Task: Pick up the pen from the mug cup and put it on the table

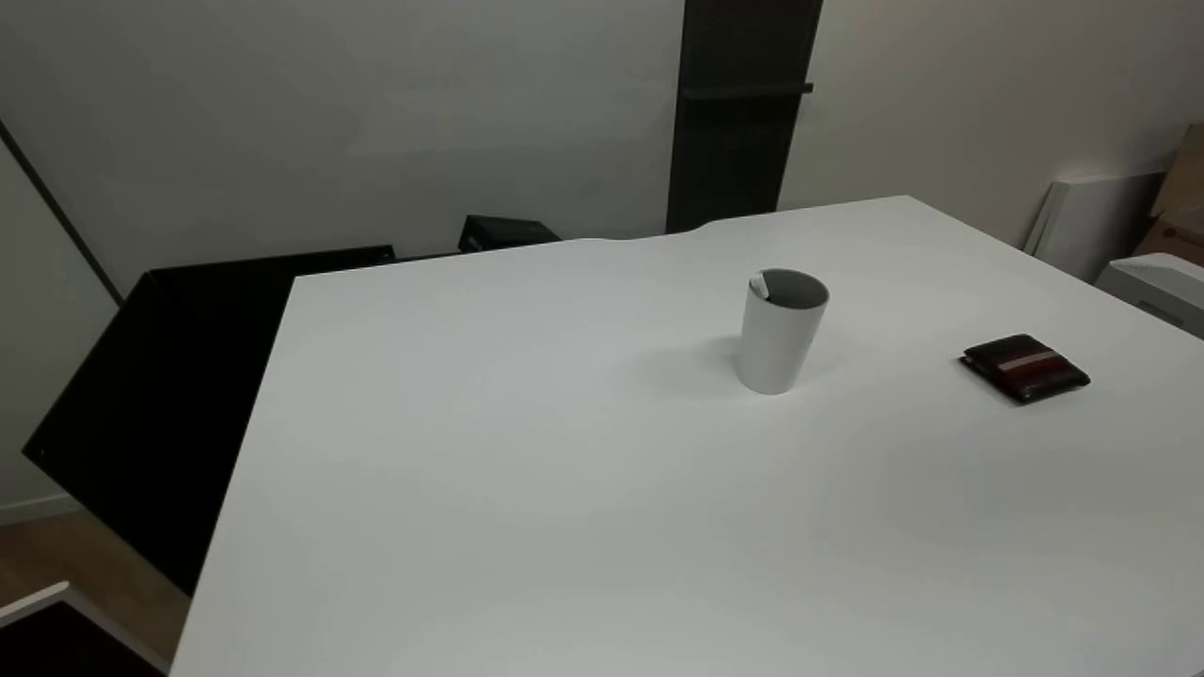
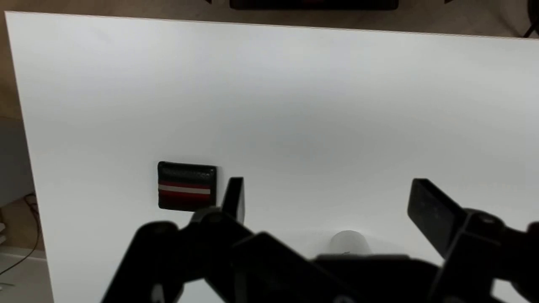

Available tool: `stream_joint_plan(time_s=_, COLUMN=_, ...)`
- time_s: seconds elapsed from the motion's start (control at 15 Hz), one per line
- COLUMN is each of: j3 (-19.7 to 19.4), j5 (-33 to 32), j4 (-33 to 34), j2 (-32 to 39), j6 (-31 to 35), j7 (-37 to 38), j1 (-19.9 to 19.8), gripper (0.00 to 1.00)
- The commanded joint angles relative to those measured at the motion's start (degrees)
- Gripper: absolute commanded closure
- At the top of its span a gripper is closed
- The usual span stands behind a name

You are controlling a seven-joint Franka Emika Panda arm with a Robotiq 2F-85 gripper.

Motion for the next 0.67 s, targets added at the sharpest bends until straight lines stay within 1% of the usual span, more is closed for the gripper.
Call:
stream_joint_plan(time_s=0.0, j3=-0.66, j5=-2.8, j4=7.09, j2=8.34, j6=-0.28, j7=-1.25, j1=-1.02, gripper=0.0)
stream_joint_plan(time_s=0.2, j3=-0.79, j5=-3.8, j4=10.7, j2=12.69, j6=0.36, j7=-2.34, j1=-0.89, gripper=0.0)
stream_joint_plan(time_s=0.6, j3=-0.08, j5=-4.85, j4=19.71, j2=21.68, j6=-0.55, j7=-3.52, j1=-0.08, gripper=0.0)
